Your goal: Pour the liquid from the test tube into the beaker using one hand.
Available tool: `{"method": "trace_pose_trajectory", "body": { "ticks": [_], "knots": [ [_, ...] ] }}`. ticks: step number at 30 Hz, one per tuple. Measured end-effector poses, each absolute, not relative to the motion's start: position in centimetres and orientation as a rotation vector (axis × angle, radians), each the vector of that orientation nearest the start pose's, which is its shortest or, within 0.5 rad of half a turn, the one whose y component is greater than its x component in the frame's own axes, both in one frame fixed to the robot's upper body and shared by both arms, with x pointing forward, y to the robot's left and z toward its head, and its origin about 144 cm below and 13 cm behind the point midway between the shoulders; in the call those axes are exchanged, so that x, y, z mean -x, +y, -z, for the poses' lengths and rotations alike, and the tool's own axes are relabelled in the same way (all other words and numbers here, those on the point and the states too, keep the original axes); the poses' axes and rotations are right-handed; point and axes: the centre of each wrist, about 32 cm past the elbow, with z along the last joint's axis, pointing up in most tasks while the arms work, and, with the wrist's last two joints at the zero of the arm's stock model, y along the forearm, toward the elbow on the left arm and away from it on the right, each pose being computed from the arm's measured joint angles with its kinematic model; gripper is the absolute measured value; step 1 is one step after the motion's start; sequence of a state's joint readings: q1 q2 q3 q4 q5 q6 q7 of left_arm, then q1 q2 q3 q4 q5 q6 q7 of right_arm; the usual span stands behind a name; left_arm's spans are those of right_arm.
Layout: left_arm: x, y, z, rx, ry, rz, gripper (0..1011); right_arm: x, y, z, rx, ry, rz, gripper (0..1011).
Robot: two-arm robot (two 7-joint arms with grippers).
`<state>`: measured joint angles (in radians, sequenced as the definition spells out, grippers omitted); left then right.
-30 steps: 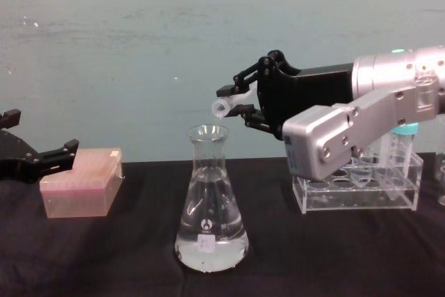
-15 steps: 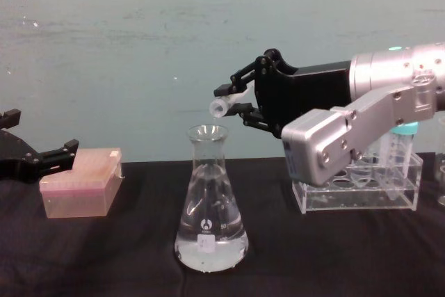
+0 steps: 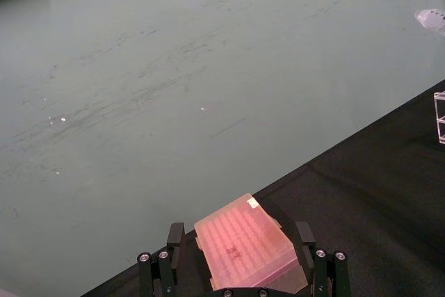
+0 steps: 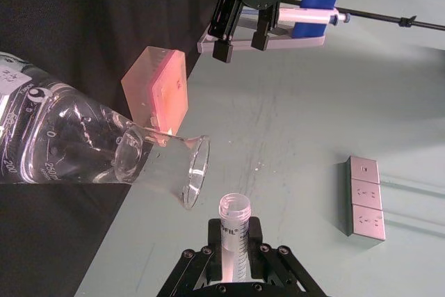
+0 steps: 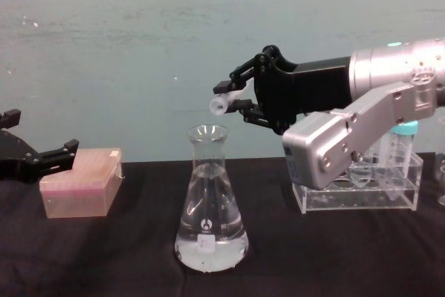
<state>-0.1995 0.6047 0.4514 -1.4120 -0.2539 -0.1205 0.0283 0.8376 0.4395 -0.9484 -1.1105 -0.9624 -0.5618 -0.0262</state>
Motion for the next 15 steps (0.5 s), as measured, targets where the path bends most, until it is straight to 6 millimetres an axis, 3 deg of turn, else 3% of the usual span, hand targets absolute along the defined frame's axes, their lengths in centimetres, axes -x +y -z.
{"method": "trace_pose_trajectory", "body": {
  "ticks": [8,15],
  "knots": [
    [-48.86,30.97,-113.98,-0.304,-0.285,-1.248,1000,-61.0,-19.71,-123.36,0.591,-1.663,0.212,208],
    [-48.86,30.97,-113.98,-0.304,-0.285,-1.248,1000,-60.66,-20.0,-123.3,0.563,-1.565,0.277,207]
  ]
}}
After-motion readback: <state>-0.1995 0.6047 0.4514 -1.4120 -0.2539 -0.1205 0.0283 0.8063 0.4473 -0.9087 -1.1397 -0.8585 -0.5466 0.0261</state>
